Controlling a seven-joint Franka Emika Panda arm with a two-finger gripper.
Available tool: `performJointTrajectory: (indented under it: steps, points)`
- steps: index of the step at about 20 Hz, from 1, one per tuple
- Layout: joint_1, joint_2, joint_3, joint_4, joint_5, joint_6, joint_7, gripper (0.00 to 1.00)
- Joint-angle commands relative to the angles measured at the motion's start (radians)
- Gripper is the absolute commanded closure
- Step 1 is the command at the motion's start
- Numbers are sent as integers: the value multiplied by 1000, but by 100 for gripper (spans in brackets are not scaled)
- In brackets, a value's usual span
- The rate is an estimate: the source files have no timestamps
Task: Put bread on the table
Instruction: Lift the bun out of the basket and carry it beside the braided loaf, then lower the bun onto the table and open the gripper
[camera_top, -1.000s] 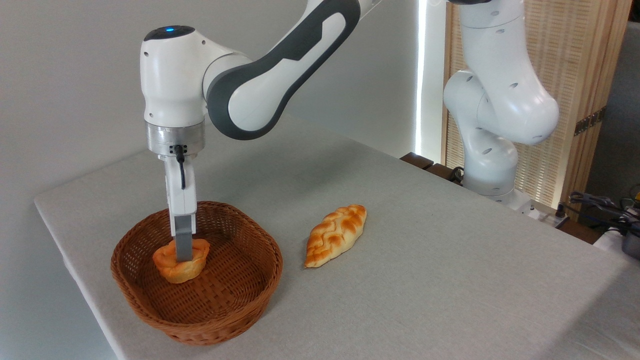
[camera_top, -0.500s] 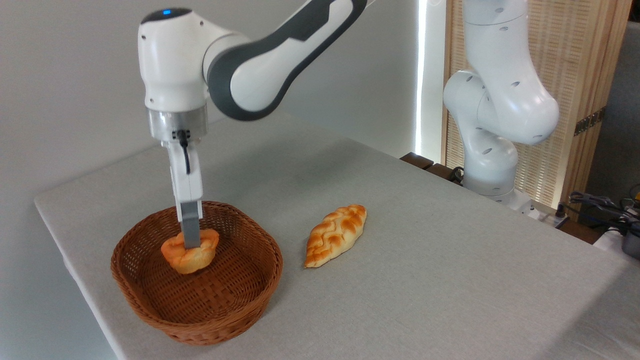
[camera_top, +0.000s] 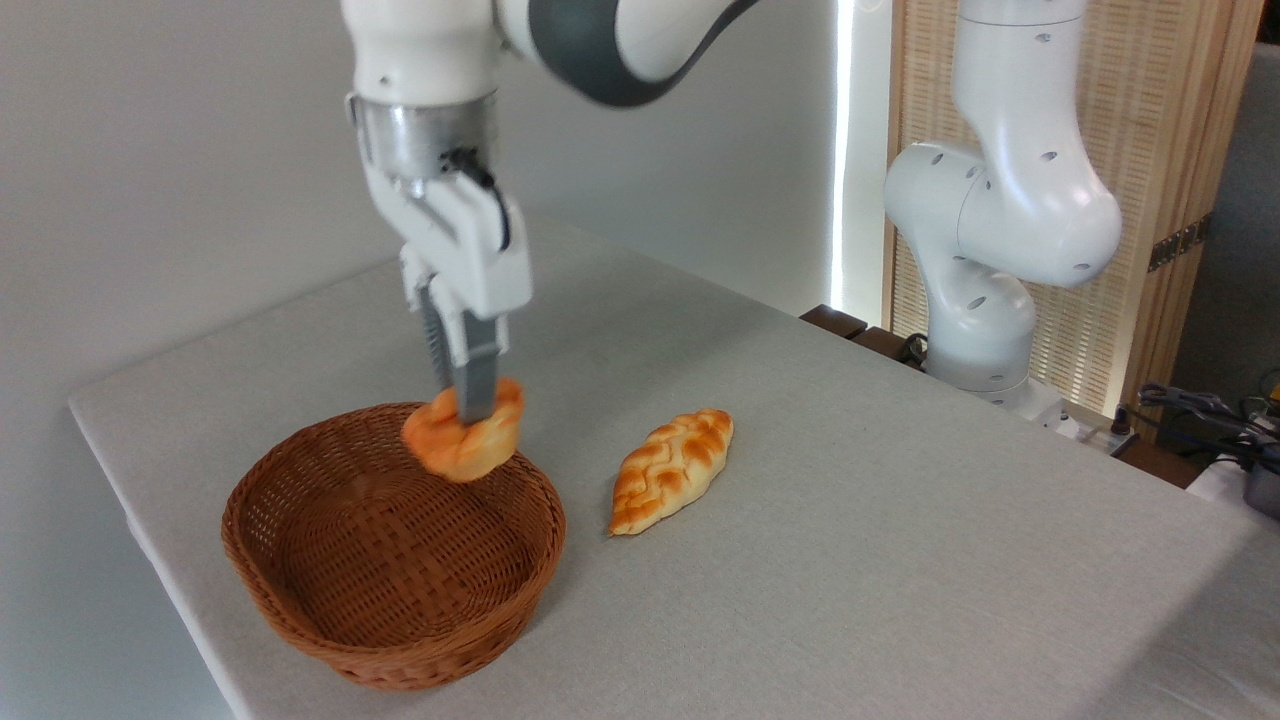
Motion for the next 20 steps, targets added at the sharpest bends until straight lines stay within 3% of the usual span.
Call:
performJointTrajectory:
  steps: [1,2,4,7,8,12,20]
  points:
    - [-52,-147,9,-129,-20,-61,25,74]
    - [-81,-170,9,-163,-20,-71,25,73]
    - [-140,-196,9,-250,-11,-69,25,55]
    - [-232,-216,10,-341,-7,-65,25,50]
    - [-248,-215,10,-362,-7,-57,25,44]
    - [-270,-201,9,-410,-5,12,21,0]
    - [-271,-158,9,-410,-23,72,6,0]
